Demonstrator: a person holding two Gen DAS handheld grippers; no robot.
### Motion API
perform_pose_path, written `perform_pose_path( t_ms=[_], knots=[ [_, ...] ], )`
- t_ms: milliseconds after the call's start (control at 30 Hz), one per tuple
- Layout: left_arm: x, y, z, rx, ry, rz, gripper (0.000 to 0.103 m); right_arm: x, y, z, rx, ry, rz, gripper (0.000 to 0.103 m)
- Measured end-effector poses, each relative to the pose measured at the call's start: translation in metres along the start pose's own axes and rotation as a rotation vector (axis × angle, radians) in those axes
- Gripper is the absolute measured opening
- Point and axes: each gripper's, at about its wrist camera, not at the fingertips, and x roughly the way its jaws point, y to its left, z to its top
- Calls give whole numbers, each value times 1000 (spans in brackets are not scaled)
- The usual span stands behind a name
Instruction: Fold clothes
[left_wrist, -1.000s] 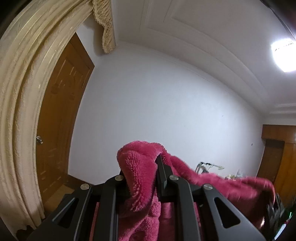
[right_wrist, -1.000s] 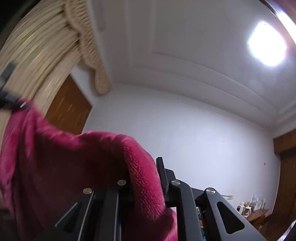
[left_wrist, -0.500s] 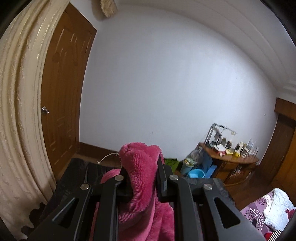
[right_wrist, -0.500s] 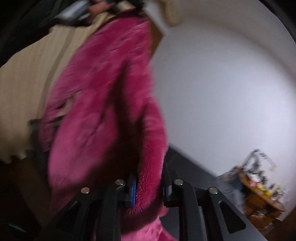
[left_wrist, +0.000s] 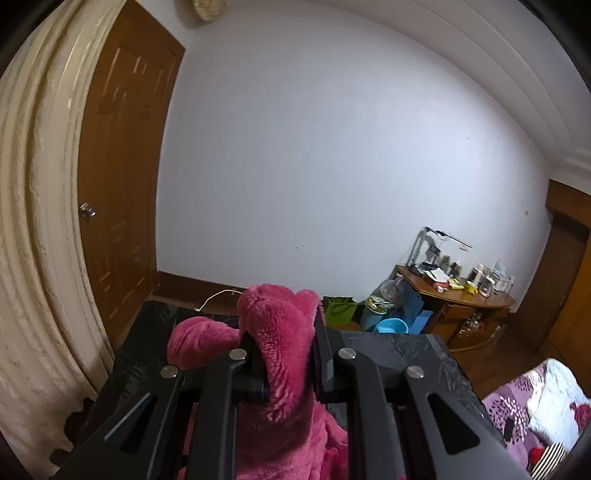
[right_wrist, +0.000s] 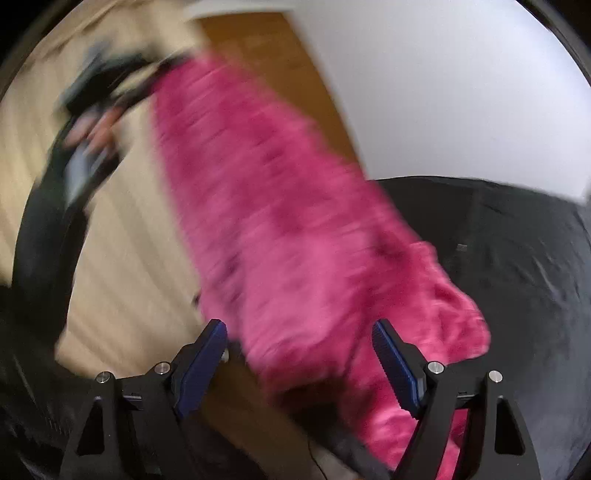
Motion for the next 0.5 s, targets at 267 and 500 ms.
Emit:
perform_pose_path(
  t_ms=[267,500],
  knots=[
    [-45,8,18,26,-59,-102,18,36,-104,37,202,-7,107,83],
    [-73,20,30,36,-102,-157,18,107,-161,55,433,44,424,83]
  ],
)
